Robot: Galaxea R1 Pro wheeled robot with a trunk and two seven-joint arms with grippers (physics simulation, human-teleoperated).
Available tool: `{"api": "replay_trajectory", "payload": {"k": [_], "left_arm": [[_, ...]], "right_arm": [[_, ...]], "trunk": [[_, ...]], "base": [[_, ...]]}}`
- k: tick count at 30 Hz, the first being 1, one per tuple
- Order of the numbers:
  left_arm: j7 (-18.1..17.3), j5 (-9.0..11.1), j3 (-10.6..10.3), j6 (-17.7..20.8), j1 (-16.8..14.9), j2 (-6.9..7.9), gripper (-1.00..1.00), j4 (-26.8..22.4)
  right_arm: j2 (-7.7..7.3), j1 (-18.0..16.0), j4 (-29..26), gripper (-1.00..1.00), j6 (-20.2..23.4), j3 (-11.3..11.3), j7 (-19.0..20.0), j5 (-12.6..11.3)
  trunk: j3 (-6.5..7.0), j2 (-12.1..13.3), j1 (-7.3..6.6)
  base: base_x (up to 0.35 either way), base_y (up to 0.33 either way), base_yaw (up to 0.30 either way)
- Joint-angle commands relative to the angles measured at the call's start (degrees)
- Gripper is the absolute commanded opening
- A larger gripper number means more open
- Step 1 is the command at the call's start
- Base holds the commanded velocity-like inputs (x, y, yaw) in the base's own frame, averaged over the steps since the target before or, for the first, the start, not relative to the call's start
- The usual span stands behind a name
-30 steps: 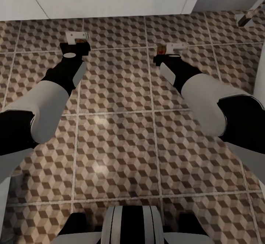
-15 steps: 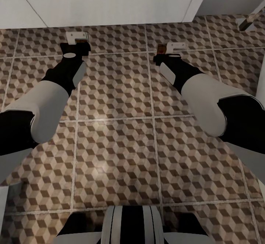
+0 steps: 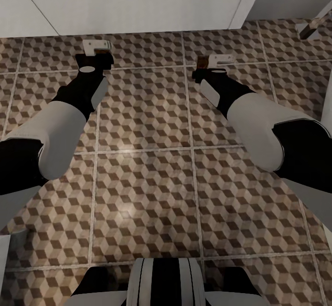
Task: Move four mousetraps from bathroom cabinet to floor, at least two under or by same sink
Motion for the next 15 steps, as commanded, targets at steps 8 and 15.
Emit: {"api": "replay_trajectory", "payload": {"k": [8,15], "left_arm": [[0.3,-0.5,-0.2,0.3,0.0,0.02,-1.00,1.3],[0.3,-0.5,0.1,-0.1,0.0,0.02,-1.00,7.6]], "right_arm": [[0.00,0.0,0.2,-1.00,0.3,0.5,-0.3,-0.9],[0.00,0.0,1.1,-1.00,0.3,0.5,-0.3,-1.1]], "trunk": [[-0.03,0.0,-0.01],[-0.03,0.0,-0.01]], "base": [[0.000,0.000,0.000],[0.000,0.000,0.000]]}}
